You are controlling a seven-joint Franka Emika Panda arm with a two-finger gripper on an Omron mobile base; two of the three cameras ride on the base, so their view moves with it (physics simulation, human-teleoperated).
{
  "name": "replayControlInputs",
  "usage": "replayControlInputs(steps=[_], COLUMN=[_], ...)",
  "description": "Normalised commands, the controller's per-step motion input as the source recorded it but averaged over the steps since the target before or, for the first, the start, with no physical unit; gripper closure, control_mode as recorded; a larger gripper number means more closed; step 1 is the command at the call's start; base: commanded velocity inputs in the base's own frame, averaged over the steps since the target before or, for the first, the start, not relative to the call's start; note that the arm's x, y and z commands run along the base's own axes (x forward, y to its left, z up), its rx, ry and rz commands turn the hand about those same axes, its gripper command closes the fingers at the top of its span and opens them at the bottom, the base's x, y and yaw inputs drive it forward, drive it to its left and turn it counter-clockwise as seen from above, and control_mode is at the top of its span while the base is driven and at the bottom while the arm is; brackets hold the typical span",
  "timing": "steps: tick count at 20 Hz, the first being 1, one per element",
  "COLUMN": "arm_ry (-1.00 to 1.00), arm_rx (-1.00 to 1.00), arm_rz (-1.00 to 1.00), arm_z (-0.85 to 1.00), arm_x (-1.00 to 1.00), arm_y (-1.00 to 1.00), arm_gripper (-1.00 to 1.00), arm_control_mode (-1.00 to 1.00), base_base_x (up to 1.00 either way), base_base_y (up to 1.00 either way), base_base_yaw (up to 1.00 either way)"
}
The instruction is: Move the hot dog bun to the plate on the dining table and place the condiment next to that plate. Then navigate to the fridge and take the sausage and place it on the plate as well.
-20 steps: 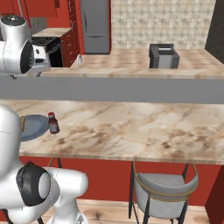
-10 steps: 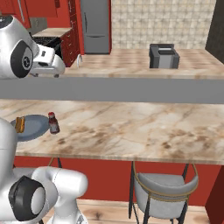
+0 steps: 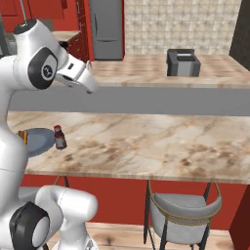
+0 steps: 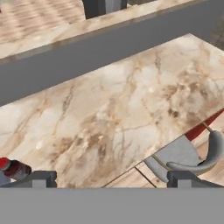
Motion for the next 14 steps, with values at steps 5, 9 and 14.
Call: replayControlInputs(steps=[5,9,14], arm_ry=[0.06,0.0,0.0], arm_rx=[0.03,0.01,0.12], arm_rz=[-0.26,-0.05,0.0], arm_z=[0.0,0.0,0.0], arm_x=[0.0,0.0,0.0], arm_y=[-0.22,-0.14,-0.37], arm_gripper=[-1.0,-1.0,-1.0], arm_control_mode=[-1.0,-1.0,-1.0], base_base_x=[0.0,0.0,0.0], base_base_y=[0.0,0.0,0.0], base_base_yaw=[0.0,0.0,0.0])
